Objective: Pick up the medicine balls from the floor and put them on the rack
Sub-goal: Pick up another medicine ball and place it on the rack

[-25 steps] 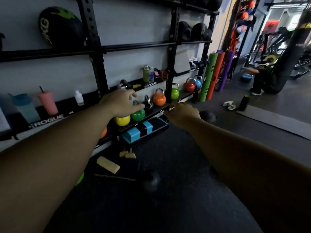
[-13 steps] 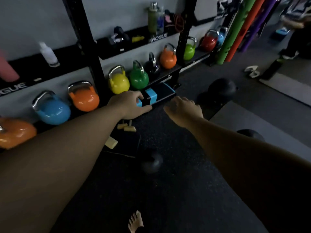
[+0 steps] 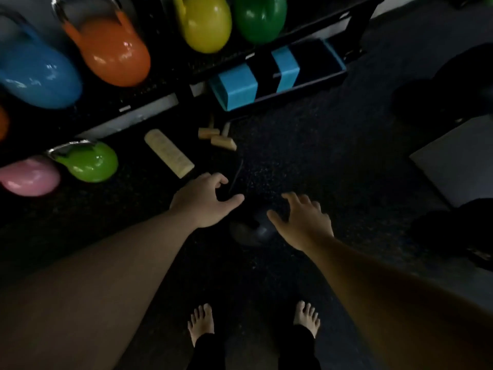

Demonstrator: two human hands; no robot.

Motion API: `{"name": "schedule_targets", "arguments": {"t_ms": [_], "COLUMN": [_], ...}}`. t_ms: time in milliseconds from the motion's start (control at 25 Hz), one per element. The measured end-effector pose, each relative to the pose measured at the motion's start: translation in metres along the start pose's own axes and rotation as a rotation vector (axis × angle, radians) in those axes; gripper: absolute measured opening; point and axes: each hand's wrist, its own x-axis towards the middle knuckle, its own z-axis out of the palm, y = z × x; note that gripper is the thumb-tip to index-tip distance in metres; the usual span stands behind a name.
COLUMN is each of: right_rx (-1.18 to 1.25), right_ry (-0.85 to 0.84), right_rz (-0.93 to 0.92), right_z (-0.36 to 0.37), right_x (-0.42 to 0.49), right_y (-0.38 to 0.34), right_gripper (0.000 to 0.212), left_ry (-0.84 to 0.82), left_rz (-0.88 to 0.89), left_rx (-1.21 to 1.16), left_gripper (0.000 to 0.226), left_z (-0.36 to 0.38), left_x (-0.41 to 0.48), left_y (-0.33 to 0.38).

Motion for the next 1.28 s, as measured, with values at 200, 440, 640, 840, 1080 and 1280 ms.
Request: {"name": "schedule_targets", "arguments": {"t_ms": [200,440,640,840,1080,1280], "right_rx": [-0.04,-0.033,0.288,0.565,0.739,0.825], "right_ry": [-0.09,-0.151,-0.168,-0.075,0.031,0.135], "right_rz": [-0.046,-0.003,0.054,0.035,0.038,-0.039], "right_z": [0.124,0.253,0.313,0.325,0.287,0.171], "right_x": [0.103,0.2,0.226,0.232,0.23,0.215], "right_y": [0.04,0.082,0.101,0.099,0.082,0.034], "right_gripper": [0.081,0.11,0.132,0.133,0.122,0.12], "left_ry": [-0.051,-0.099,-0.062,-0.047,0.012,0.105], "left_rz": [-0.088,-0.211,-0.332,-0.444,-0.41,-0.326], "left_rx": [-0.076,-0.243,-0.545,-0.87,-0.877,-0.822], "left_gripper": [0.071,0.107,0.123,0.126,0.123,0.138], "left_z": [0.131,0.268,0.336,0.346,0.297,0.167], "left_x": [0.101,0.194,0.225,0.236,0.23,0.21], "left_y": [-0.052,-0.124,-0.153,-0.15,-0.119,-0.067]}}
